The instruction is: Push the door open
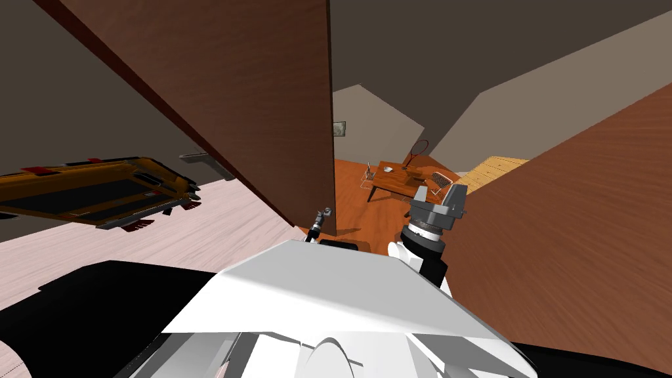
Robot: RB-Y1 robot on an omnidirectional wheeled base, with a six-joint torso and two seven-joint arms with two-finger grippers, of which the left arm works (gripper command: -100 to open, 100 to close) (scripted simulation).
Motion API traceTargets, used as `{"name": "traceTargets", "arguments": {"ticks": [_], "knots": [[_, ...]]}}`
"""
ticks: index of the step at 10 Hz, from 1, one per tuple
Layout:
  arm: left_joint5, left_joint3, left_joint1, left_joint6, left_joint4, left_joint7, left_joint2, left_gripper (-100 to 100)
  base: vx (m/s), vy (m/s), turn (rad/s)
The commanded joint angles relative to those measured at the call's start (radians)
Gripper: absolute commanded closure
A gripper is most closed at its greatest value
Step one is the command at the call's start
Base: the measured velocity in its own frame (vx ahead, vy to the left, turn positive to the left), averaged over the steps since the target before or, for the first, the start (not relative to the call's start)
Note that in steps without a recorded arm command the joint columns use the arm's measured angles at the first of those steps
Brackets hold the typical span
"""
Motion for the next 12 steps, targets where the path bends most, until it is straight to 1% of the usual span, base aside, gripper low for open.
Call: {"name": "traceTargets", "arguments": {"ticks": [1, 2, 3, 7, 9, 11, 12], "knots": [[0.011, 0.029, -0.002, -0.008, -0.006, -0.002, 0.012, 100, 0.153, -0.121, 0.06], [0.019, 0.047, -0.006, -0.007, -0.002, -0.007, 0.008, 100, 0.158, -0.125, 0.092], [0.022, 0.056, -0.009, -0.006, 0.0, -0.01, 0.005, 100, 0.136, -0.117, 0.076], [0.047, 0.117, -0.024, -0.002, 0.013, -0.027, -0.015, 100, 0.177, -0.144, 0.085], [0.055, 0.137, -0.029, -0.001, 0.018, -0.033, -0.024, 100, 0.163, -0.114, 0.08], [0.06, 0.15, -0.033, 0.0, 0.021, -0.037, -0.031, 100, 0.151, -0.097, 0.05], [0.06, 0.152, -0.028, 0.001, 0.02, -0.036, -0.022, 100, 0.068, -0.025, 0.035]]}}
